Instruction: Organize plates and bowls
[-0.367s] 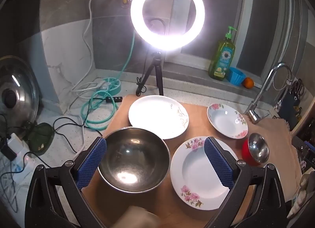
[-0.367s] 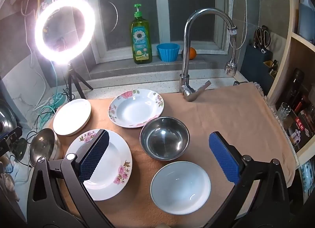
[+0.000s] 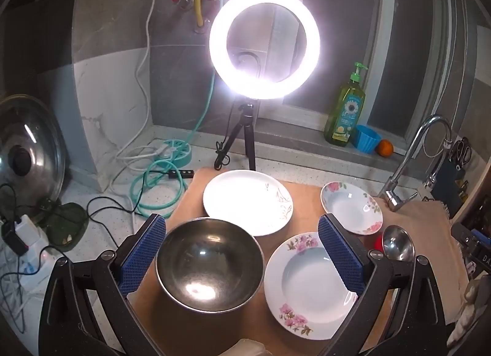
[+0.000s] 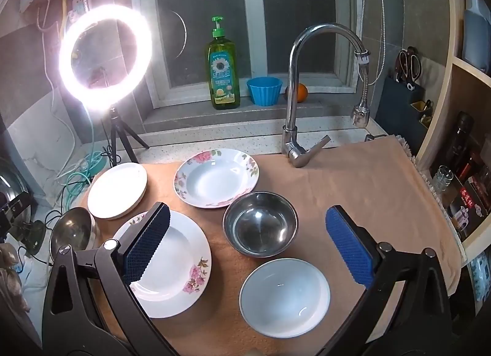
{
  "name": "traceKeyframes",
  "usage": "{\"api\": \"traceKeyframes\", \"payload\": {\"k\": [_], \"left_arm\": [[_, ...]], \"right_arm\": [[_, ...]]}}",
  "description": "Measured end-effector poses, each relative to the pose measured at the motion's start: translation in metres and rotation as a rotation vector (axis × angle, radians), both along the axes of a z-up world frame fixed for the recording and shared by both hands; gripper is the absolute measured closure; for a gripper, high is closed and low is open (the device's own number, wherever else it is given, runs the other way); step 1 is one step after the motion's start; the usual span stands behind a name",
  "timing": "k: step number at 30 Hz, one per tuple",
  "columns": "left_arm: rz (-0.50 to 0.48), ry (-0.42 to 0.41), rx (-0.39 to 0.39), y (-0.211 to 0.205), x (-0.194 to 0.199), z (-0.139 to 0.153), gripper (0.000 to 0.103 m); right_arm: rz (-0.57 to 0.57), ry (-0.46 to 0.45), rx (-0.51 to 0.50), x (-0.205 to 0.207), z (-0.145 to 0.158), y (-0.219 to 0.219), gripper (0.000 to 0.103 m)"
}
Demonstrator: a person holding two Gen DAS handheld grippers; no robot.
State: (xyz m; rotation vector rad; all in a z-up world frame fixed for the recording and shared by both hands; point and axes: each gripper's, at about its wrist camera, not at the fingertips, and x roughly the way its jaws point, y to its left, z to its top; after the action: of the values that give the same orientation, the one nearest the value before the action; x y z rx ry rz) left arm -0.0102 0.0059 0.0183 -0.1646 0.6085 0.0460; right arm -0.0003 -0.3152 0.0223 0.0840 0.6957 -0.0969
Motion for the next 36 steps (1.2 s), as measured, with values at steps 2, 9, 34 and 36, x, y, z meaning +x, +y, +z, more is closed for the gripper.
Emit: {"api": "traceKeyframes", "payload": {"k": [2, 9, 34, 36], "left_arm": [[-0.001, -0.001, 0.003, 0.000, 0.000, 0.001, 0.003], [-0.007, -0.004, 0.012, -0.005, -0.002, 0.000, 0.003], [-0.009, 0.004, 0.006, -0.004, -0.002, -0.002, 0.003], [-0.010, 0.004, 0.006, -0.004, -0.002, -0.001, 0.003]], "right_arm": [[-0.001, -0.017, -0.005, 0.002, -0.003, 0.001, 0.000], [0.000, -0.035, -0.003, 0.001, -0.009, 0.002, 0.000], [-0.001, -0.040, -0.005, -0.001, -0.008, 0.002, 0.000], [0.000, -0.039, -0.006, -0.001, -0.008, 0.002, 0.000]]}}
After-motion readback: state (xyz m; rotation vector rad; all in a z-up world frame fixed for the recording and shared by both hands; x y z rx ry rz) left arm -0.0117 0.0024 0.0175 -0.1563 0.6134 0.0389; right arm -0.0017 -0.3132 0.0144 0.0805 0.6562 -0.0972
